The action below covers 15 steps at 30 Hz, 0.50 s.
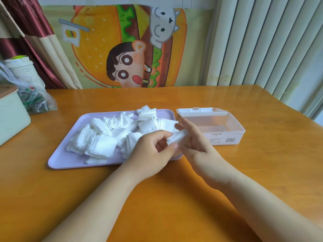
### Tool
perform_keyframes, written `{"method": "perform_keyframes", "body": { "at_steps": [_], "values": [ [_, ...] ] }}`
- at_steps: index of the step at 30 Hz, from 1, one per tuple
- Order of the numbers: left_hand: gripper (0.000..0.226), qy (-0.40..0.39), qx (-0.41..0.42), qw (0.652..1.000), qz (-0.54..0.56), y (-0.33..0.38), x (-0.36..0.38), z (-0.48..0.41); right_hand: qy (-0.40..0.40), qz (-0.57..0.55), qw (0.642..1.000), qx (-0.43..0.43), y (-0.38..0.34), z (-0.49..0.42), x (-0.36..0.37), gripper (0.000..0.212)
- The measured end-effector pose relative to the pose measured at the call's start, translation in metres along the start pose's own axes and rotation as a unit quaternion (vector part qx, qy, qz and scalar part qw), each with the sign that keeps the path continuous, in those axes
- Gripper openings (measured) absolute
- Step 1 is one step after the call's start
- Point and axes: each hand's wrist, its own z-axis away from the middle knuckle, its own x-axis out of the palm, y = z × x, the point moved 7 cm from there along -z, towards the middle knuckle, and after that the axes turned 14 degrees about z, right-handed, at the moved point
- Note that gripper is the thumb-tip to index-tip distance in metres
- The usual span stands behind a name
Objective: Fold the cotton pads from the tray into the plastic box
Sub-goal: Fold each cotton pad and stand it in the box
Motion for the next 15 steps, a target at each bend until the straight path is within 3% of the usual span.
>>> {"method": "perform_keyframes", "body": {
  "at_steps": [4, 7, 9, 15],
  "values": [
    [0.022, 0.004, 0.019, 1.0, -0.017, 0.007, -0.006, -0.001, 0.083, 0.055, 0.995, -0.002, 0.003, -0.003, -0.014, 0.05],
    [0.037, 0.043, 0.052, 0.984, -0.167, 0.004, -0.021, -0.005, 0.16, 0.069, 0.984, 0.026, 0.01, -0.004, -0.027, 0.028],
    [0.036, 0.047, 0.038, 0.967, -0.248, -0.002, -0.023, -0.008, 0.196, 0.076, 0.977, 0.033, 0.01, -0.002, -0.032, 0.025],
    [0.048, 0.009, -0.012, 0.955, -0.296, -0.012, -0.017, -0.015, 0.22, 0.059, 0.973, 0.036, 0.013, 0.0, -0.035, 0.024]
  ]
}}
